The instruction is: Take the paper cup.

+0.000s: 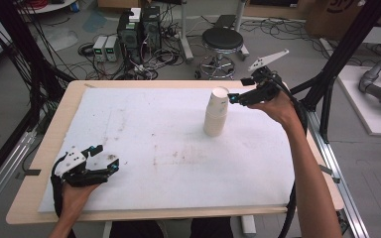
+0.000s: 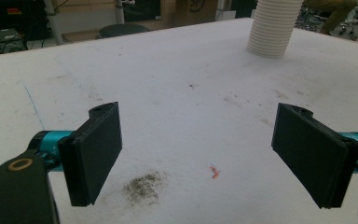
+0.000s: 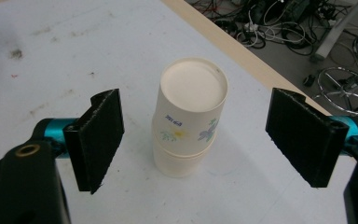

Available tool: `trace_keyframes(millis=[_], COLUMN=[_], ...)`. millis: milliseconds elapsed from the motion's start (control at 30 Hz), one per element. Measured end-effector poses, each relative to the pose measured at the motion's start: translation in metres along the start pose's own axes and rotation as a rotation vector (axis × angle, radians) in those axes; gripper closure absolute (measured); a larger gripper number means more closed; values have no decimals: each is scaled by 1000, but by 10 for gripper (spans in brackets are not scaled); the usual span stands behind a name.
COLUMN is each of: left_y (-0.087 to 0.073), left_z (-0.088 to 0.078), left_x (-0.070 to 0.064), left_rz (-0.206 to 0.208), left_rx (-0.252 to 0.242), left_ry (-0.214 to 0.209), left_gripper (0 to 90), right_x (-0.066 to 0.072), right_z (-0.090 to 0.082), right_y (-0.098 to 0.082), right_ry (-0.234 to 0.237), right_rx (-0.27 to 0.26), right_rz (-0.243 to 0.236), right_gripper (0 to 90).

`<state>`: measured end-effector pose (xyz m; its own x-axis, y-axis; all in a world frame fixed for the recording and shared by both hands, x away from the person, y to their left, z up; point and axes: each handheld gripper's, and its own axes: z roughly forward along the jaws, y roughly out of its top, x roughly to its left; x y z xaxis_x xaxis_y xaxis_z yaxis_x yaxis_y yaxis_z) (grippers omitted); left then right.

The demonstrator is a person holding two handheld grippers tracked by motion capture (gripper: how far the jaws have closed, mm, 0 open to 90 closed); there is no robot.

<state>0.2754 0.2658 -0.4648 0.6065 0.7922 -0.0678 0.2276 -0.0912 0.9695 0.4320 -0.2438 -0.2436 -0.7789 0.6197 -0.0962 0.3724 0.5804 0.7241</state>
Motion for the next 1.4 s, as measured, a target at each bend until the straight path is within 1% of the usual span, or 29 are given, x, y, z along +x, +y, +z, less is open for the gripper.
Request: trace_keyframes(millis=[167,233,267,333,433,467,533,567,667,700,733,800,833,867,1033,1067,1100,1167,1233,1267,1333,1400], left_y=[0,0,0,0,0,0,0,0,0,0,0,0,0,0,0,0,0,0,0,0,0,0], left_z=[-1,-1,-1,-1,-1,0,0,0,-1,-1,-1,0,0,0,0,0,0,0,0,0,0,0], left_x=[1,1,1,0,0,0,0,0,0,0,0,0,0,0,0,0,0,0,0,0,-1,-1], left_rz=[2,1,0,-3,1,3,4,3,1,1,3,7,6,7,3,4,6,6,7,7,7,8], left_rx=[-9,-8,-7,-8,-4,-3,-3,-4,-4,-5,-4,-5,-6,-5,-5,-5,-4,-4,-4,-3,-3,-2], left_ry=[-7,-5,-5,-4,-2,-4,-3,-4,-3,-1,-2,-3,-4,-4,-4,-3,-4,-3,-3,-3,-2,-1], left_gripper=[161,161,161,161,161,161,161,161,161,161,161,161,161,161,161,161,161,161,161,161,161,161], right_x=[-9,-12,-13,-16,-16,-16,-16,-15,-14,-13,-13,-12,-12,-12,-11,-10,-11,-11,-11,-11,-11,-11], right_z=[8,12,14,19,26,28,32,34,39,40,41,44,46,48,56,57,59,60,62,62,63,64], right_y=[9,10,10,9,10,11,14,16,23,26,28,31,31,32,31,30,30,29,29,28,27,26], right_ry=[16,29,26,38,50,46,53,52,57,58,56,58,57,55,56,49,46,49,50,52,61,59], right_rx=[34,41,48,60,73,79,93,104,139,150,153,170,187,199,230,242,245,240,251,255,257,255], right_rz=[3,17,20,17,20,11,9,7,-17,-16,-22,-23,-15,-22,-17,-15,-25,-18,-15,-9,-16,-10], right_gripper=[194,194,194,194,196,196,196,196,196,196,196,196,196,196,197,198,198,199,202,213,263,268])
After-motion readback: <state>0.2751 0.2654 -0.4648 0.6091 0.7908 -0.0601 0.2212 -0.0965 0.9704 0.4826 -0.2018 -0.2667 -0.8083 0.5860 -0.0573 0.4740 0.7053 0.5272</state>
